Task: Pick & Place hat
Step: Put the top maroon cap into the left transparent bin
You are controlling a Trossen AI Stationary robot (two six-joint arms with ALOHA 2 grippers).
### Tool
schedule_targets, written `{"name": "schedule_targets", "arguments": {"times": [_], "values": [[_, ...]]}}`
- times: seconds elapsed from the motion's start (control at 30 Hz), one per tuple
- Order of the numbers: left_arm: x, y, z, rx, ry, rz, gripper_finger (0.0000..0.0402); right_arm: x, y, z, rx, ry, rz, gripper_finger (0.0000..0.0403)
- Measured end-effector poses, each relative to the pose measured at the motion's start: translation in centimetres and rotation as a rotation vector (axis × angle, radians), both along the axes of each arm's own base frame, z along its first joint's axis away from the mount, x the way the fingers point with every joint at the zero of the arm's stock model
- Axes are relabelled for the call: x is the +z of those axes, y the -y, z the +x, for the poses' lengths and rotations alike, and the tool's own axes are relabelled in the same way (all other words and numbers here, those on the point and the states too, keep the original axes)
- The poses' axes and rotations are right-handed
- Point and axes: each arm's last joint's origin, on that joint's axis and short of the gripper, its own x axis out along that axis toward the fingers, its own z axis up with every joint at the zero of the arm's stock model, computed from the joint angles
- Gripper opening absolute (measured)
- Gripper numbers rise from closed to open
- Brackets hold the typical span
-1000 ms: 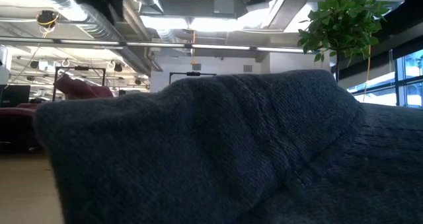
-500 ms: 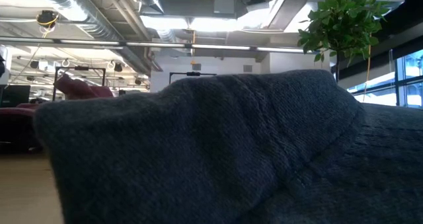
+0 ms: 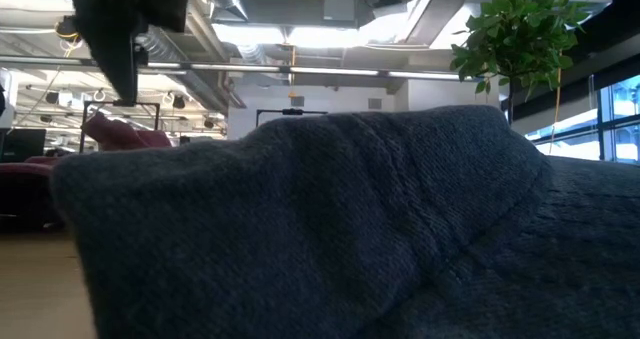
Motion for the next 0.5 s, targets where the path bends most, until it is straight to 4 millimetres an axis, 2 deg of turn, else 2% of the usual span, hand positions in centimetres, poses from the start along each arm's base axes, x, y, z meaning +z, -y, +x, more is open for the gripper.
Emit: {"name": "schedule_targets", "arguments": {"times": [0.23, 0.5], "values": [[-3.9, 0.0, -0.1, 0.030, 0.010, -0.019, 0.0175, -0.1, 0.0, 0.1, -0.001, -0.002, -0.004, 0.0257], [-6.8, -0.5, -0.9, 0.078, -0.018, -0.017, 0.0241, -0.8, 0.0, 0.8, -0.030, -0.013, -0.003, 0.0257]]}}
